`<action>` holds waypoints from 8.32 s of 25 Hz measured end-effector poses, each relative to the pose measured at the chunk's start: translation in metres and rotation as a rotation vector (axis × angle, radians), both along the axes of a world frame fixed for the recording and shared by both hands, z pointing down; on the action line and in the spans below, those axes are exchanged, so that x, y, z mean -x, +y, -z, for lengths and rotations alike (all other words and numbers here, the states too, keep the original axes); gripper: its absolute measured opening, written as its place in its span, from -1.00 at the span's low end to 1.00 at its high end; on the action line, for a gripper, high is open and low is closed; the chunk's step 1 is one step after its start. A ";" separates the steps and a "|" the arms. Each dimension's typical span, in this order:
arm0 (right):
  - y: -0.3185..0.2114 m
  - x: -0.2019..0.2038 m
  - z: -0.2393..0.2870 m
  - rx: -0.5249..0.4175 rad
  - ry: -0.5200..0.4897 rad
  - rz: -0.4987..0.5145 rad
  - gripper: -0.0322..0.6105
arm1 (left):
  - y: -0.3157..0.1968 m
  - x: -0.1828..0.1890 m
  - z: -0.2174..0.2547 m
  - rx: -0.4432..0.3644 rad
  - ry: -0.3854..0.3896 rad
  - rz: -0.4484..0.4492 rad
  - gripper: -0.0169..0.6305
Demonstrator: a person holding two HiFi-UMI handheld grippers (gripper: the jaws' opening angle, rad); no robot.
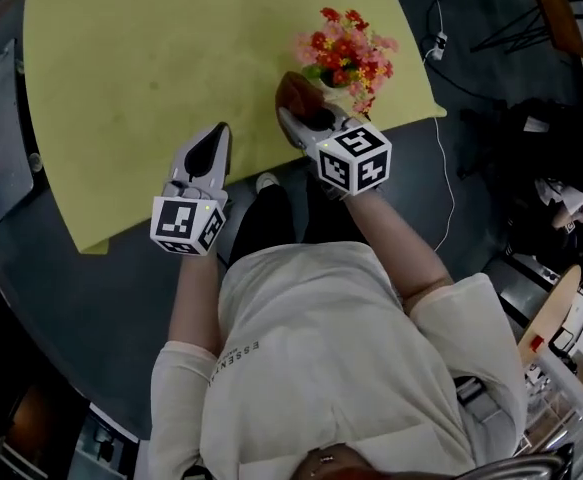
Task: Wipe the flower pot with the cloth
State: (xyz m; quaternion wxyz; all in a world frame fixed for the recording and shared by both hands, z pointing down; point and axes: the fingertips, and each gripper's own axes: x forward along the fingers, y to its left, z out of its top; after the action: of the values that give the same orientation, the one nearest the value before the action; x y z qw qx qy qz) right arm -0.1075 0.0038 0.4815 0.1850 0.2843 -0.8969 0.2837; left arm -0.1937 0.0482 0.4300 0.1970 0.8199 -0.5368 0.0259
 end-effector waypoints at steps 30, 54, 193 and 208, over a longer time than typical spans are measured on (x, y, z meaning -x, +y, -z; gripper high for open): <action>-0.012 -0.083 -0.064 0.224 -0.033 -0.495 -0.71 | -0.013 -0.064 -0.050 0.090 0.032 -0.179 -0.90; -0.107 -0.237 -0.019 -0.032 0.202 -0.318 -0.71 | -0.074 -0.150 -0.066 0.072 -0.115 -0.305 -0.19; -0.153 -0.219 -0.003 -0.121 0.044 0.191 -0.71 | -0.160 -0.212 -0.089 0.008 -0.288 -0.455 0.81; -0.158 -0.219 -0.012 -0.119 0.086 0.184 -0.71 | -0.164 -0.219 -0.106 0.013 -0.241 -0.467 0.79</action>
State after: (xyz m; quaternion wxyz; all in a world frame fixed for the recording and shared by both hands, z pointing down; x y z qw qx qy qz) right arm 0.1116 -0.1538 0.4937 0.2313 0.2229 -0.9258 0.1993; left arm 0.0248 -0.1161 0.5359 0.1256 0.9114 -0.3522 0.1719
